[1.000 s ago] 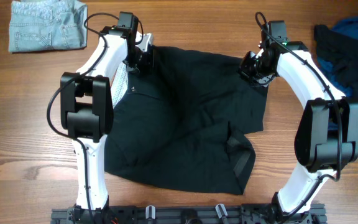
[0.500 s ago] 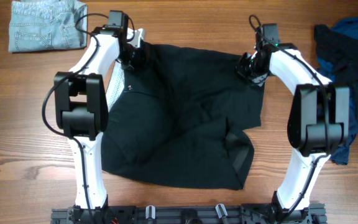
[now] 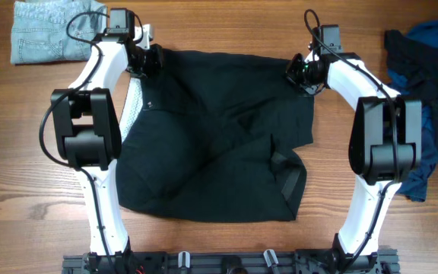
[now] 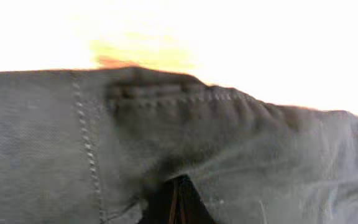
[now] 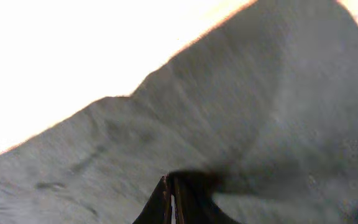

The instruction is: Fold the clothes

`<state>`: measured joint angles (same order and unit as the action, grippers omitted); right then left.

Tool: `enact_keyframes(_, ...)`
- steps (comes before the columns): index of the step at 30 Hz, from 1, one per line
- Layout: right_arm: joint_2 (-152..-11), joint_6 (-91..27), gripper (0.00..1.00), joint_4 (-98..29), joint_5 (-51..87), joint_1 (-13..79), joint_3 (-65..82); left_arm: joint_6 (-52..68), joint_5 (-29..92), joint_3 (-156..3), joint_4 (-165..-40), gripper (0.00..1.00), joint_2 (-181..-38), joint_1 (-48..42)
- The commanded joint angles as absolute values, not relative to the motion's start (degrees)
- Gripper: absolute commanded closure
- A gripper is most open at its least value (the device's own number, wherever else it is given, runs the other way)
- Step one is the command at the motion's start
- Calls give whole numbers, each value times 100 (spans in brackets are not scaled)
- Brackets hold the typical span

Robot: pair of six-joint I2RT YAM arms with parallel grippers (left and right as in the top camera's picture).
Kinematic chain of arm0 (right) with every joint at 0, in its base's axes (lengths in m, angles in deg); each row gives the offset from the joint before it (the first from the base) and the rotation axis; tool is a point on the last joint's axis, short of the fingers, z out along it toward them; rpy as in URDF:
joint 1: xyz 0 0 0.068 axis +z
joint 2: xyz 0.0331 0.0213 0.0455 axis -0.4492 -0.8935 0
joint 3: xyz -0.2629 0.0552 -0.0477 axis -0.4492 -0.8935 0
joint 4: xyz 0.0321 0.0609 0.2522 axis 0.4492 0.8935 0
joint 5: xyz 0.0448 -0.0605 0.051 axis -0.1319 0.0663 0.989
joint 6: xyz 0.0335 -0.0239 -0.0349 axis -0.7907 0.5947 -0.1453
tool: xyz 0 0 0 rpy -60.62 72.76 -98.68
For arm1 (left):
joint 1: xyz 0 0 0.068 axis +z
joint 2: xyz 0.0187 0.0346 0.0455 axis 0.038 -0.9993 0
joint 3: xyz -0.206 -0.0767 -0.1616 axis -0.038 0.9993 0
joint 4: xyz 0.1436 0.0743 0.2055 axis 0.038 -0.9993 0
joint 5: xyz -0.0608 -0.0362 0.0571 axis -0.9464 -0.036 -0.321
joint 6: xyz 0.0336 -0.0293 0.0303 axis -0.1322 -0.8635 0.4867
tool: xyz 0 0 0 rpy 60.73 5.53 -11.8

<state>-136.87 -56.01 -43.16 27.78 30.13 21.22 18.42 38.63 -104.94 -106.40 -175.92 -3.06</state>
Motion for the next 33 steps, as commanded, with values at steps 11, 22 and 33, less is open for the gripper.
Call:
enact_keyframes(11, -13847, -5771, 95, -4650, 3433, 3037, 3304, 334, 5771, -10378, -10326, 96, -18049, 614)
enact_keyframes(22, -13840, -4034, 96, -2718, 3416, 3037, 4027, 697, 4755, -10380, -10306, 54, -18027, 876)
enact_keyframes(33, -13456, -1553, 22, 812, 3663, 3048, 5610, 1099, 4683, -10588, -10367, 22, -17330, 581)
